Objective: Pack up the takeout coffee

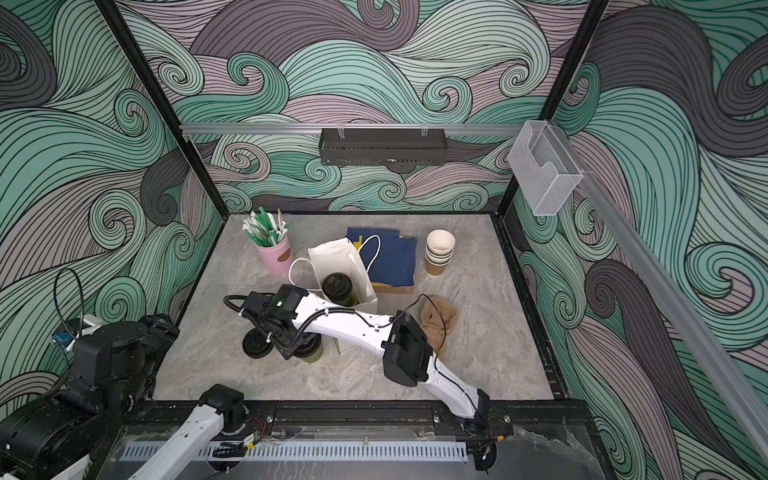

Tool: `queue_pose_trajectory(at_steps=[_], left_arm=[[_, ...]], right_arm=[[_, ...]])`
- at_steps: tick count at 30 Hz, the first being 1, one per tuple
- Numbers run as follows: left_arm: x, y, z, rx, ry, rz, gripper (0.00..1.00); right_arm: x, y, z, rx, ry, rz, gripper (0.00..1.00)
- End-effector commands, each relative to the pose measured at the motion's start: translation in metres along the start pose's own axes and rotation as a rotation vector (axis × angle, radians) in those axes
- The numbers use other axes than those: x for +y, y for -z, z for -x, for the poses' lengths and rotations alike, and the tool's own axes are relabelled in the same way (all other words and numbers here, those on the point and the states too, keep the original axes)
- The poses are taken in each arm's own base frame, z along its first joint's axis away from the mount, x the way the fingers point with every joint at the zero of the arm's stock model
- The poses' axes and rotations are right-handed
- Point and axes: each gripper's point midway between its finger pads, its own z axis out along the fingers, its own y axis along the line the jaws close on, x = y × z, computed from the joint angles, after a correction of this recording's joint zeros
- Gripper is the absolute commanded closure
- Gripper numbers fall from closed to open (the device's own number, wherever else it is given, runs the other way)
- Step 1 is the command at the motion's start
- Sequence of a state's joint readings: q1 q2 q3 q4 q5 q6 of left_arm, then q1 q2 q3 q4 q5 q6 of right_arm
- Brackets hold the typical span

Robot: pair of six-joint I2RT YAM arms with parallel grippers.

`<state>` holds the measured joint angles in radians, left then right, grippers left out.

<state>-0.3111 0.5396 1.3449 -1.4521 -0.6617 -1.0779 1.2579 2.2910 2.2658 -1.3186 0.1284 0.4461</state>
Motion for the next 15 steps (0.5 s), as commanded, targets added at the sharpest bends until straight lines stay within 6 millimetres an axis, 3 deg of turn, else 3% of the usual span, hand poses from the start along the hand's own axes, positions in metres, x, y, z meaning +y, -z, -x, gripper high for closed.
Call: queue_pose_trajectory(at_steps=[1, 15], left_arm=[[-0.002, -0.002, -0.001, 0.006, -0.023, 0.0, 0.3], [-0.009, -0.005, -0.006, 0.028, -0.037, -0.019, 0.3]], right_arm=[[-0.004, -0.003, -0.01, 0.04, -0.004, -0.009, 0.22], [-0.001, 0.012, -0.007, -0.001, 0.023, 0.013, 0.33]])
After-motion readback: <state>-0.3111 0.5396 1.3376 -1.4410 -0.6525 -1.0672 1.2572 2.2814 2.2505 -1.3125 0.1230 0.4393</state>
